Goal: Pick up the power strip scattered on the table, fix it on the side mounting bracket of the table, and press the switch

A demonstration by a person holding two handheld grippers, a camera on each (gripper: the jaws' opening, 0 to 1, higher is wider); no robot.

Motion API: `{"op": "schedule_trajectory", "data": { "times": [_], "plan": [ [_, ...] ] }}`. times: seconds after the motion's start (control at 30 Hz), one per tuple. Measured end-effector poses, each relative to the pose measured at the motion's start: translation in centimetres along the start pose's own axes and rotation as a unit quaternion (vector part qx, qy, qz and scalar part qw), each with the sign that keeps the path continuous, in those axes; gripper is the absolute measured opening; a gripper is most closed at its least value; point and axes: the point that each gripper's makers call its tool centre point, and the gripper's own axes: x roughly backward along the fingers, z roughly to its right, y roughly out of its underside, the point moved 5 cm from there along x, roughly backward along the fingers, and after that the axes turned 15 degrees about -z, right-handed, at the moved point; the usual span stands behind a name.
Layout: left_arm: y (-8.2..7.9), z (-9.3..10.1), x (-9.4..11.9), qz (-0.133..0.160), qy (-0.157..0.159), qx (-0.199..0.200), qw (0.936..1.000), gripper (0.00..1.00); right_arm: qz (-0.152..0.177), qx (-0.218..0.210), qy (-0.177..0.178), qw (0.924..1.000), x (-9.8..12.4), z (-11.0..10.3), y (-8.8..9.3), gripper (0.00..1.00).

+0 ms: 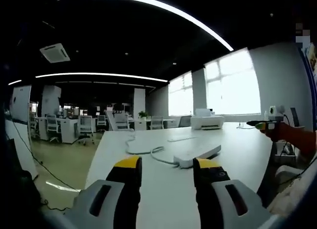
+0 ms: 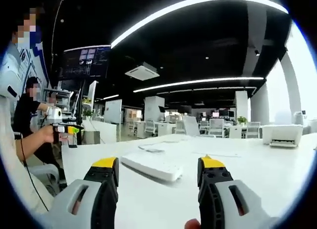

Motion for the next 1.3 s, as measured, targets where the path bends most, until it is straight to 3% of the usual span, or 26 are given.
{"op": "schedule_trajectory", "data": {
  "times": [0.33,0.47,0.77,1.3],
  "plan": [
    [0.4,0.8,-0.4,-0.007,0.017,-0.004,0.9998,0.48,-0.005,0.008,-0.006,0.9999,-0.1,0.7,-0.1,0.65],
    [0.4,0.2,0.0,-0.009,0.022,0.008,0.9997,0.5,-0.01,0.038,-0.017,0.9991,-0.7,0.9,-0.1,0.66],
    [0.2,0.2,0.2,-0.011,0.023,0.005,0.9997,0.5,-0.026,0.047,-0.039,0.9978,-2.4,1.4,0.5,0.66],
    [0.3,0.2,0.2,-0.012,0.026,0.01,0.9996,0.51,-0.044,0.064,-0.058,0.9953,-3.7,-0.3,-0.5,0.67]
  ]
}}
